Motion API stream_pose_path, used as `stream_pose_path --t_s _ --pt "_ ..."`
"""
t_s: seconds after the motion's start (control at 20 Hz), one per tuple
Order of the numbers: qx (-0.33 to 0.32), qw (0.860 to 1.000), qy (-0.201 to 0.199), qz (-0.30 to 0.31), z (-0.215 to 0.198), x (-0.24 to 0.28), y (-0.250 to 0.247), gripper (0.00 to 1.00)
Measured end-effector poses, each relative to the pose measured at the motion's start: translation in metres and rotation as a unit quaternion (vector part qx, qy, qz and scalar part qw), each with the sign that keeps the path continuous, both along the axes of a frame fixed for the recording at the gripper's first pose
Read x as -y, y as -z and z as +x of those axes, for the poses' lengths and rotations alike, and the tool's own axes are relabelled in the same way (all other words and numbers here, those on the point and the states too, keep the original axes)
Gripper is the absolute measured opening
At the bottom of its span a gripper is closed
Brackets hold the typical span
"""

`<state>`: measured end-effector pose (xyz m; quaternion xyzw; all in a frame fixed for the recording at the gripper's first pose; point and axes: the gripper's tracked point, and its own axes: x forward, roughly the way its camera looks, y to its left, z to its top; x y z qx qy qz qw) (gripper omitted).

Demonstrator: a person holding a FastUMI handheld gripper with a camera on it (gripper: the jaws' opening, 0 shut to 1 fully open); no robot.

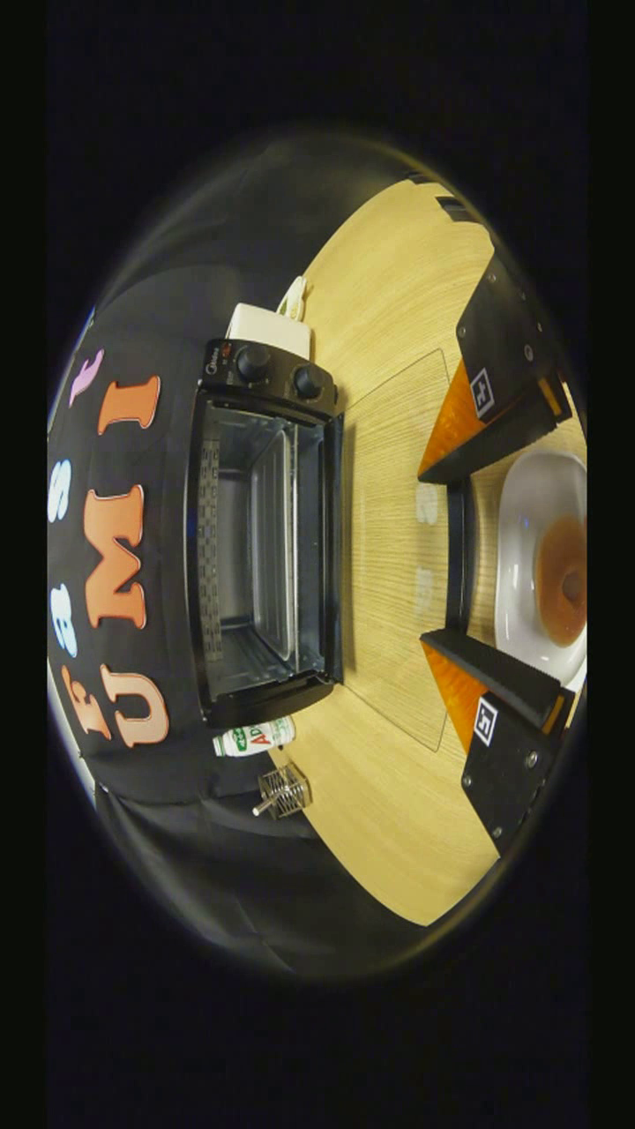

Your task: Open the toaster oven, put the food inside, and close the toaster oven door.

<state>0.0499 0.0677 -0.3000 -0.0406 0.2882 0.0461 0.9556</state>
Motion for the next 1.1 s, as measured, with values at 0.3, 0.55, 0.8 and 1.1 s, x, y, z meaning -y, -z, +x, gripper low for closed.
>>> stream_pose_path --t_s 0.3,0.55,0.8,1.1 --pt "0.03 0.999 0.002 0.037 -0.01 -0.001 -0.024 0.98" --pt "0.077 0.997 -0.015 -0.003 -0.057 0.006 -0.042 0.98" --pt "0.068 0.997 -0.008 -0.04 -0.102 0.014 -0.009 0.98" --pt "0.039 0.999 -0.002 -0.014 -0.114 0.005 0.019 0.99"
